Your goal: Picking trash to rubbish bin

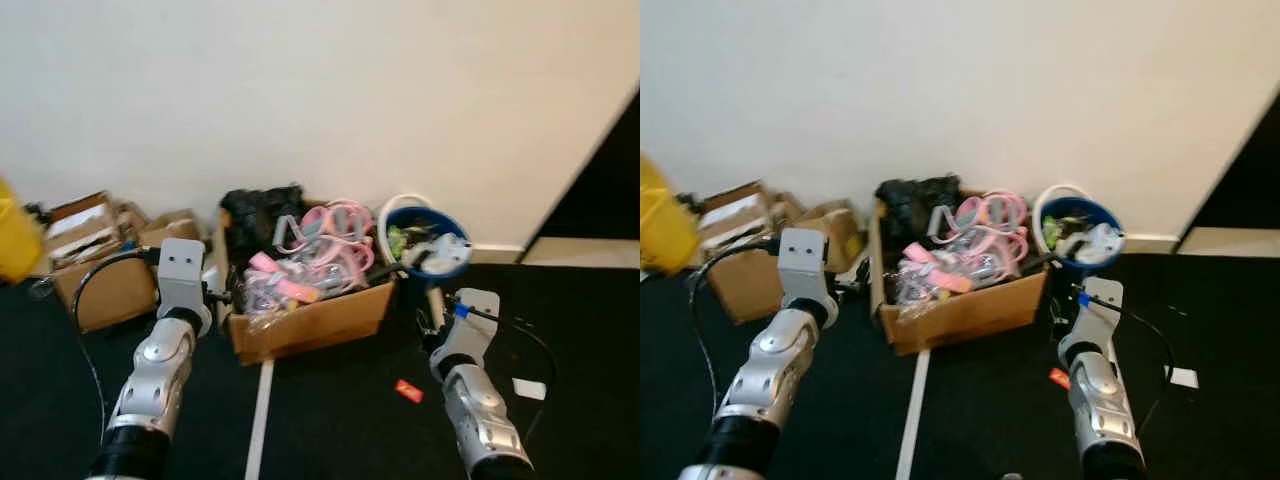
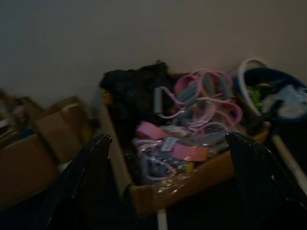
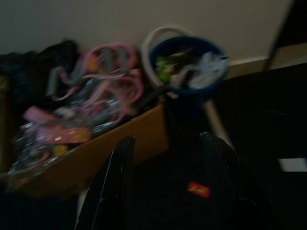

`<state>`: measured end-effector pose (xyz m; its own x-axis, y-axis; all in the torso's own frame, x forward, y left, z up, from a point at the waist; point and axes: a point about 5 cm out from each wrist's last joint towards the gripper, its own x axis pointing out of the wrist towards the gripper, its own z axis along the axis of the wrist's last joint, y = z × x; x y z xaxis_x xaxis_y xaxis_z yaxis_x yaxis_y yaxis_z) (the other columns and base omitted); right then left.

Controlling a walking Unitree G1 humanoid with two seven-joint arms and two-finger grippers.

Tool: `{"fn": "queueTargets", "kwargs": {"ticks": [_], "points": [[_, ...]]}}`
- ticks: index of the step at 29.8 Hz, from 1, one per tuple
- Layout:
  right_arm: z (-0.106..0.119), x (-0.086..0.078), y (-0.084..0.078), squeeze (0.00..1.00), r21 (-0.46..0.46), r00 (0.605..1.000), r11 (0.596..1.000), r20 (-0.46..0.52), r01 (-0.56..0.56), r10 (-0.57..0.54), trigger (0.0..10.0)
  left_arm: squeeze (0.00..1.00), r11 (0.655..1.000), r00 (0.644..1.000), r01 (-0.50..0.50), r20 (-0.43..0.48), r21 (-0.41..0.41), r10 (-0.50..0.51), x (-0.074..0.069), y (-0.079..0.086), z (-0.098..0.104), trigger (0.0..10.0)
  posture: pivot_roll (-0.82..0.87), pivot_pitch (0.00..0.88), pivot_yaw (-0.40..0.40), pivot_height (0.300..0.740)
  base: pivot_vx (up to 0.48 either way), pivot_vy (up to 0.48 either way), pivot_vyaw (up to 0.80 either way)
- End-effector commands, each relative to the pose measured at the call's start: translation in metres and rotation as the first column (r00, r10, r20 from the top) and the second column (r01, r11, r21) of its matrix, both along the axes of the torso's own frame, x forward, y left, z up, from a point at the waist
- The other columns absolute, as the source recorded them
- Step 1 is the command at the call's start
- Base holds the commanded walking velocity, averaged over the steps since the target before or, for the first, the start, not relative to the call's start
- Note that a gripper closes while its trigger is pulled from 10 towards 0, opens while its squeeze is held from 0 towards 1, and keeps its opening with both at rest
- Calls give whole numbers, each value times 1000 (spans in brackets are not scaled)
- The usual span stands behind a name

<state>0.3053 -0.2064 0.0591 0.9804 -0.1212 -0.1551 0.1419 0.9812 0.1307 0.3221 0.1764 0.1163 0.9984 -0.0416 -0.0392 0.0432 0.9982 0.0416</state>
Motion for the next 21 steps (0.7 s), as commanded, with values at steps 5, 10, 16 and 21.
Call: {"fn": "queueTargets", "kwargs": {"ticks": [5,10,16,21], "points": [[-8,-4,5,0,8,1000,1000,-29,-5,5,10000,0,1000,999,-8,-43,18,8,-4,5,-10,10000,75,118,63,740,0,0,-731],[-6,-4,4,0,3,1000,1000,-25,-7,7,10000,0,1000,999,-14,-49,15,15,-5,6,-12,10000,69,120,63,740,0,0,-731],[-6,-5,0,0,-7,1000,1000,-27,-1,1,10000,0,1000,998,-18,-61,16,19,-6,7,-15,10000,67,117,60,740,0,0,-733],[-7,-5,0,0,-8,1000,1000,-30,-2,2,10000,0,1000,998,-20,-62,15,21,-6,8,-15,10000,72,121,58,740,0,0,-735]]}}
